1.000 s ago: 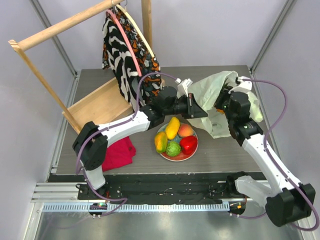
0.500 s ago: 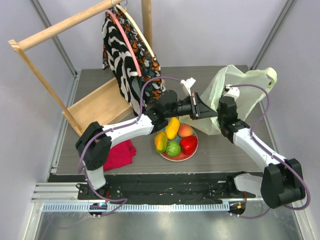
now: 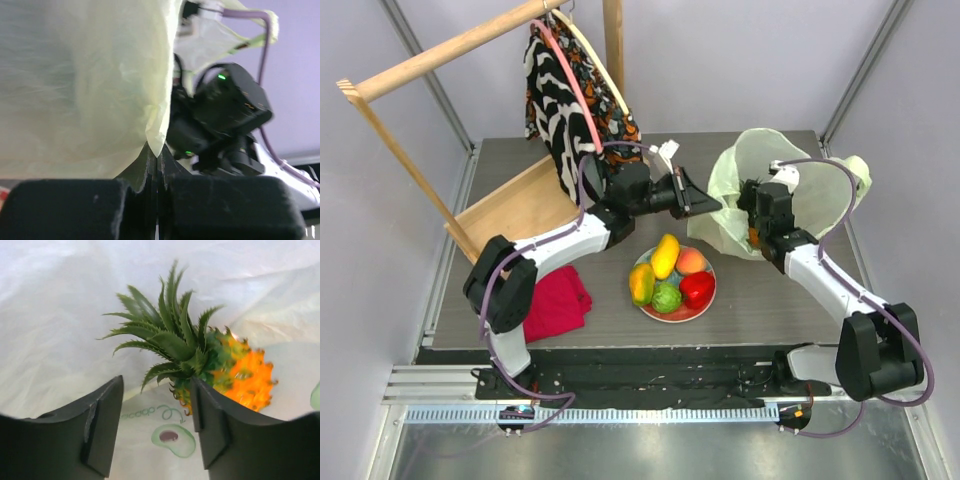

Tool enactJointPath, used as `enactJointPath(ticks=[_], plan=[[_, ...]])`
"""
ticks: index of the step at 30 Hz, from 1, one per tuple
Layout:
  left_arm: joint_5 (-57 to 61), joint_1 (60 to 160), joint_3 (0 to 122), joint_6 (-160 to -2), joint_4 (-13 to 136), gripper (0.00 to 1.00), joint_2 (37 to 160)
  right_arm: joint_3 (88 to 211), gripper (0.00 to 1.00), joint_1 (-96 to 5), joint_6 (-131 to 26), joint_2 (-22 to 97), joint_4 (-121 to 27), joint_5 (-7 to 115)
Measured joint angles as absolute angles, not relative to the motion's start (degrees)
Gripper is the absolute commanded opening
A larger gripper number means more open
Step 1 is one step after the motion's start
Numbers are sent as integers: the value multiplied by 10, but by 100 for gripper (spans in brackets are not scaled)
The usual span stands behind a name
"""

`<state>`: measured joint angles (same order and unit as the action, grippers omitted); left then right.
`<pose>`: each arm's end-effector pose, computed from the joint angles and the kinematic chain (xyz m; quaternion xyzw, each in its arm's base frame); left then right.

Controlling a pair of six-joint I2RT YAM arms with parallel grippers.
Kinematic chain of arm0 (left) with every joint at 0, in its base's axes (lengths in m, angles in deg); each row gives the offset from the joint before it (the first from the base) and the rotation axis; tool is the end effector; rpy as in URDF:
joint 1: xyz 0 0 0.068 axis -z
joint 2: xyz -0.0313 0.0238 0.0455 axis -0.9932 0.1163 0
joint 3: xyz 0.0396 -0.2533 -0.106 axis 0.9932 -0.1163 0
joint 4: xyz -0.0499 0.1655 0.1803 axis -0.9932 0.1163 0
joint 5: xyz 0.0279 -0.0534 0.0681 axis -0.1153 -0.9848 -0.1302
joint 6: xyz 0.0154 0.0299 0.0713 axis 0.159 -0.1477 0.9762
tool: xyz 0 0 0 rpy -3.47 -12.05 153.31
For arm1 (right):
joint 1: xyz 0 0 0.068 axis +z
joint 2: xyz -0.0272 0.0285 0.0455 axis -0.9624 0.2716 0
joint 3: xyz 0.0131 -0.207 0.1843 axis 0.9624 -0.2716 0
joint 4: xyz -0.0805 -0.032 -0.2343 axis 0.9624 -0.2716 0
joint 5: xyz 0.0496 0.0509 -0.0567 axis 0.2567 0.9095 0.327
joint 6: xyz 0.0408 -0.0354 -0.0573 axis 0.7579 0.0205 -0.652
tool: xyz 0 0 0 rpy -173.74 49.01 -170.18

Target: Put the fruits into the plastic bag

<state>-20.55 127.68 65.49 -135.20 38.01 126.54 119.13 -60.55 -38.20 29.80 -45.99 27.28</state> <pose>0.2966 -0.3383 0.3199 0.0497 0.7137 -0.6607 0.2272 0.2945 0.0490 0.2515 0.1384 0.8364 0.0162 0.5301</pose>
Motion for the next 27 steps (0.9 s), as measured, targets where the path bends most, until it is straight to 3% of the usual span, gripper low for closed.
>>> enactJointPath(ticks=[7,27], plan=[[-205,1238,659,-1297,451,0,1268,1202,77,-605,-403,237,-493,321],[-200,1231,676,-1222,542,0,1276,1230,79,-605,-413,73,-537,426]])
